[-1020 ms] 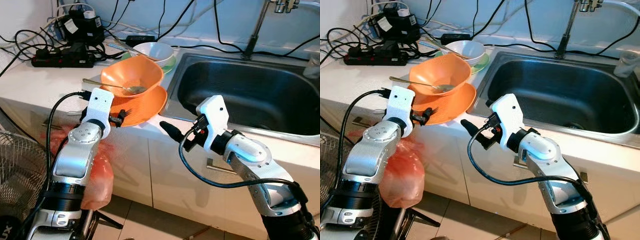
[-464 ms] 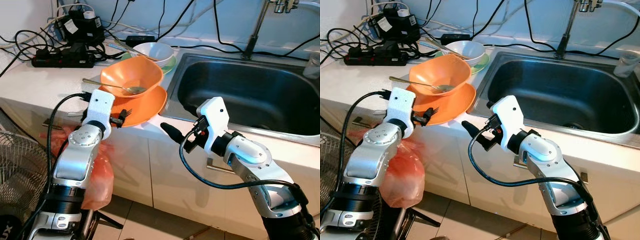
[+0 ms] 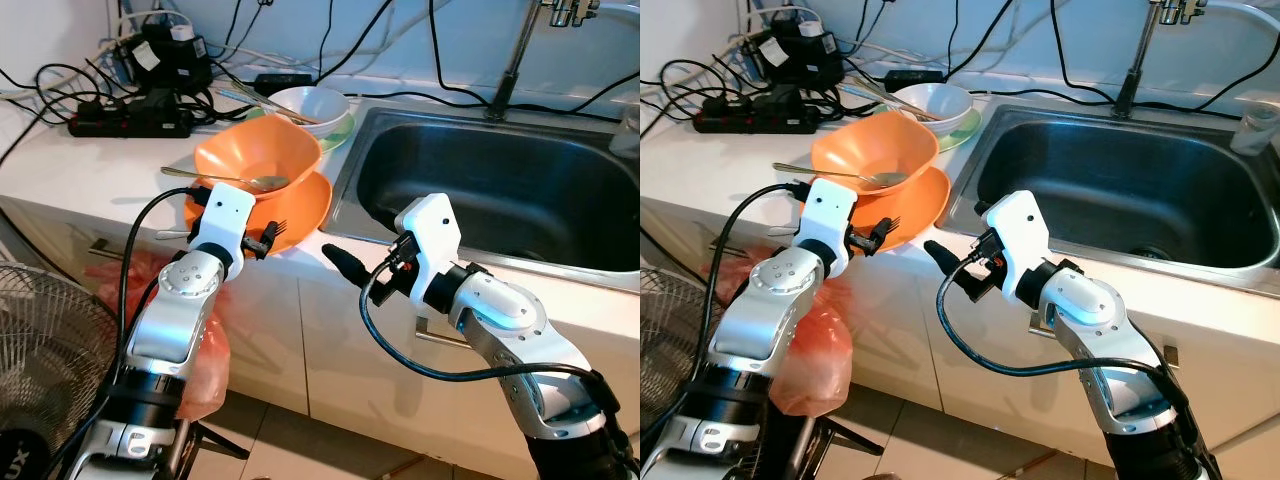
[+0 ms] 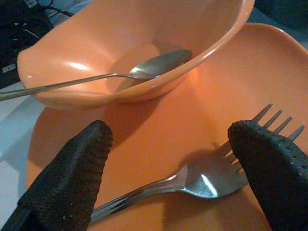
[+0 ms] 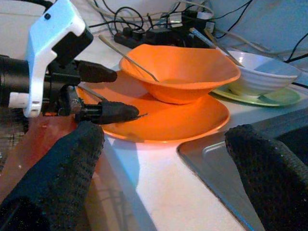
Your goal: Kitchen organization
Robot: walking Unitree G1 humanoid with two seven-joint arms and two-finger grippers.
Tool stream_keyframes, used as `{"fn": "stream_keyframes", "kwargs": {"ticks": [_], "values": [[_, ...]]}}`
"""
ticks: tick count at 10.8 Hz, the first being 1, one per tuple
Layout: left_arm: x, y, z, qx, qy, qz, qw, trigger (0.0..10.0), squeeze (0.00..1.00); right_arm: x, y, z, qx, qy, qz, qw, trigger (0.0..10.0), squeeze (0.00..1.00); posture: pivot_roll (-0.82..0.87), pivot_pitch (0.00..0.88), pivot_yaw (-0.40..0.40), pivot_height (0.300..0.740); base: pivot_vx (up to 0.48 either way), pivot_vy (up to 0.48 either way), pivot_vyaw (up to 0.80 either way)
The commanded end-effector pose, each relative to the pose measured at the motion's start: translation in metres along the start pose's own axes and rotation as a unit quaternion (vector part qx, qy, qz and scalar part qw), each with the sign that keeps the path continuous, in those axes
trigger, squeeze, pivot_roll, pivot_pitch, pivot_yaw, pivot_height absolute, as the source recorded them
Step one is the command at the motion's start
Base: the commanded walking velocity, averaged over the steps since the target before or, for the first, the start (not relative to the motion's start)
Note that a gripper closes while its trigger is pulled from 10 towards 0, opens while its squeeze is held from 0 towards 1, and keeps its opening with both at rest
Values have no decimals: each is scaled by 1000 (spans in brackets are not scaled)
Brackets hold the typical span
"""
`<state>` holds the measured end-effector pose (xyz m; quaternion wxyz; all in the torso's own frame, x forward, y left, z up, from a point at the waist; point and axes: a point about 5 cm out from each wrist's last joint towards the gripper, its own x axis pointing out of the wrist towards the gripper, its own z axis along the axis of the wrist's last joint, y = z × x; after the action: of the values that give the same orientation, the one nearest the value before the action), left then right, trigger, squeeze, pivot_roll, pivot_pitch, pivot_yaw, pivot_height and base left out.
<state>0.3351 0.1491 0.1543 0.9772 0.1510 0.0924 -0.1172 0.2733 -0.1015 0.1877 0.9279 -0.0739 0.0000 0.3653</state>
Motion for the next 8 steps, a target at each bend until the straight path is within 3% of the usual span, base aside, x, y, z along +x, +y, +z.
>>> {"fn": "stream_keyframes", "kwargs": {"ticks": [1, 4, 8], "values": [[3, -5, -14, 4, 36, -19, 999, 10000, 0, -2, 0, 4, -8, -6, -7, 1000, 10000, 0, -14, 0, 73, 740, 0, 0, 0], [4, 7, -17, 10, 34, -5, 999, 10000, 0, -3, 1, 4, -5, -7, -11, 1000, 10000, 0, -11, 0, 75, 740, 0, 0, 0], [11, 35, -21, 27, 29, 29, 999, 10000, 0, -2, -1, 4, -5, -9, -20, 1000, 10000, 0, -12, 0, 73, 740, 0, 0, 0]]}}
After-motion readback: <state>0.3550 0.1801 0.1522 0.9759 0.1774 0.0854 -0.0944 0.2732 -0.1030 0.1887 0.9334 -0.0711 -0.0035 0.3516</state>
